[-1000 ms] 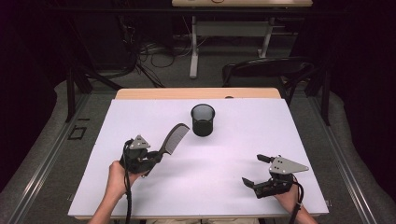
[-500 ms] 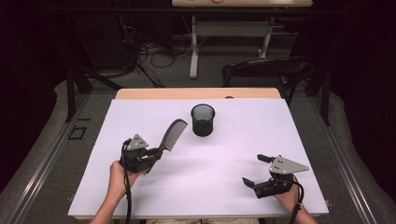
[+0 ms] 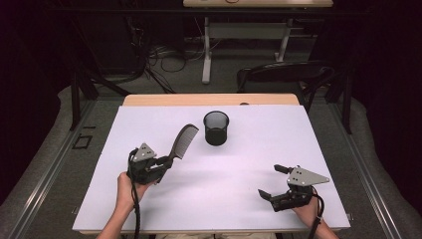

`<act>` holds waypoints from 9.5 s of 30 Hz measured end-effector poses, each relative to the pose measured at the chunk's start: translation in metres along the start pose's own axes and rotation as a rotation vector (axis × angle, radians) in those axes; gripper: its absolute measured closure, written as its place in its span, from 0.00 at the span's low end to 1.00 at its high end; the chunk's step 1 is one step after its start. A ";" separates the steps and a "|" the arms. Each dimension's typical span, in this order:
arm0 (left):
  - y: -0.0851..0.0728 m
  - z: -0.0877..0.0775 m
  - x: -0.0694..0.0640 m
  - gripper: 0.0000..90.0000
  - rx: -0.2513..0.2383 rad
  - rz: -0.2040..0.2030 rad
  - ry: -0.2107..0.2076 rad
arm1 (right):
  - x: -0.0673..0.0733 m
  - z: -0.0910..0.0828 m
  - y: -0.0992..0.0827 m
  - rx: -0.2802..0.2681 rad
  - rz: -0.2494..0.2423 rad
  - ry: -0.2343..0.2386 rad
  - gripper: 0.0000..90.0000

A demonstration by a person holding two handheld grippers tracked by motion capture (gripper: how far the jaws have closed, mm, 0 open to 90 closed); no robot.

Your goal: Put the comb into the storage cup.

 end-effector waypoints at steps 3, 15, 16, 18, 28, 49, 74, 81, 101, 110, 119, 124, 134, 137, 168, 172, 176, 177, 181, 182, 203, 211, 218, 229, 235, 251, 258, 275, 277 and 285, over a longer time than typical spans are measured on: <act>0.000 0.000 0.001 0.81 -0.012 -0.005 0.005 | 0.000 0.001 0.000 0.002 0.001 0.001 0.01; 0.002 0.000 0.003 0.81 -0.065 -0.008 0.002 | 0.000 0.001 0.000 0.002 0.000 0.001 0.01; 0.003 0.000 0.003 0.81 -0.074 -0.003 0.013 | 0.000 0.001 0.000 0.002 0.000 0.001 0.01; 0.003 0.000 0.002 0.81 -0.084 -0.003 0.011 | 0.000 0.001 0.000 0.002 -0.001 0.000 0.01; 0.007 -0.001 0.002 0.81 -0.123 0.006 0.030 | -0.001 0.000 0.000 0.003 0.000 -0.001 0.01; 0.015 0.001 0.006 0.81 -0.180 -0.017 0.032 | -0.001 0.002 -0.001 0.002 0.015 -0.003 0.01; 0.033 0.005 0.014 0.81 -0.246 -0.041 0.030 | -0.002 0.002 -0.002 0.009 0.018 -0.009 0.01; 0.040 0.007 0.014 0.81 -0.268 -0.040 0.029 | -0.002 0.002 -0.002 0.007 0.025 -0.011 0.01; 0.058 0.013 0.018 0.81 -0.314 -0.045 0.020 | -0.003 0.002 -0.002 0.009 0.023 -0.012 0.01; 0.069 0.017 0.018 0.81 -0.329 -0.037 0.017 | -0.003 0.002 -0.002 0.010 0.026 -0.013 0.01; 0.080 0.020 0.019 0.81 -0.347 -0.033 0.011 | -0.003 0.002 -0.002 0.011 0.027 -0.014 0.01; 0.083 0.024 0.020 0.81 -0.343 -0.031 0.008 | -0.003 0.002 -0.002 0.008 0.026 -0.014 0.01; 0.092 0.028 0.021 0.81 -0.352 -0.032 0.002 | -0.003 0.002 -0.002 0.012 0.024 -0.013 0.01; 0.095 0.029 0.021 0.81 -0.356 -0.030 0.000 | -0.003 0.002 -0.002 0.012 0.023 -0.012 0.01; 0.124 0.044 0.016 0.81 -0.390 -0.021 -0.037 | -0.003 0.002 -0.002 0.007 0.027 -0.010 0.01; 0.129 0.043 0.015 0.81 -0.393 -0.014 -0.040 | -0.003 0.002 -0.002 0.011 0.027 -0.008 0.01; 0.131 0.046 0.017 0.81 -0.391 -0.015 -0.037 | -0.003 0.002 -0.002 0.010 0.024 -0.010 0.01; 0.132 0.047 0.018 0.81 -0.394 -0.021 -0.038 | -0.003 0.002 -0.002 0.010 0.026 -0.009 0.01; 0.135 0.049 0.019 0.81 -0.398 -0.023 -0.042 | -0.003 0.002 -0.002 0.010 0.028 -0.007 0.01; 0.135 0.049 0.019 0.81 -0.397 -0.024 -0.042 | -0.003 0.002 -0.002 0.012 0.029 -0.007 0.01; 0.148 0.060 0.017 0.81 -0.407 -0.018 -0.054 | -0.004 0.002 -0.002 0.008 0.026 -0.008 0.01; 0.154 0.063 0.017 0.81 -0.417 -0.021 -0.065 | -0.004 0.002 -0.002 0.009 0.026 -0.008 0.01; 0.158 0.066 0.015 0.81 -0.430 -0.022 -0.074 | -0.004 0.002 -0.002 0.012 0.027 -0.007 0.01; 0.162 0.071 0.016 0.81 -0.444 -0.040 -0.081 | -0.003 0.002 -0.002 0.014 0.028 -0.002 0.01; 0.165 0.073 0.016 0.81 -0.454 -0.047 -0.087 | -0.004 0.002 -0.002 0.013 0.027 -0.005 0.01; 0.171 0.085 0.014 0.81 -0.479 -0.048 -0.089 | -0.003 0.002 -0.002 0.014 0.027 -0.002 0.01; 0.171 0.090 0.015 0.81 -0.487 -0.063 -0.081 | -0.004 0.002 -0.002 0.014 0.026 -0.003 0.01; 0.175 0.100 0.019 0.81 -0.493 -0.058 -0.062 | -0.004 0.002 -0.002 0.014 0.026 -0.003 0.01; 0.175 0.101 0.019 0.81 -0.492 -0.056 -0.060 | -0.003 0.003 -0.002 0.014 0.028 -0.001 0.01; 0.176 0.105 0.021 0.81 -0.493 -0.050 -0.050 | -0.003 0.002 -0.002 0.015 0.026 -0.002 0.01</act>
Point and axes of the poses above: each handheld gripper's, and its own axes: z roughly forward along the jaws, y roughly out of its top, x roughly to its left, the point moved 6 cm from there along z, roughly forward along the jaws, and after that the axes turned 7 degrees about -y, right-handed, at the moved point
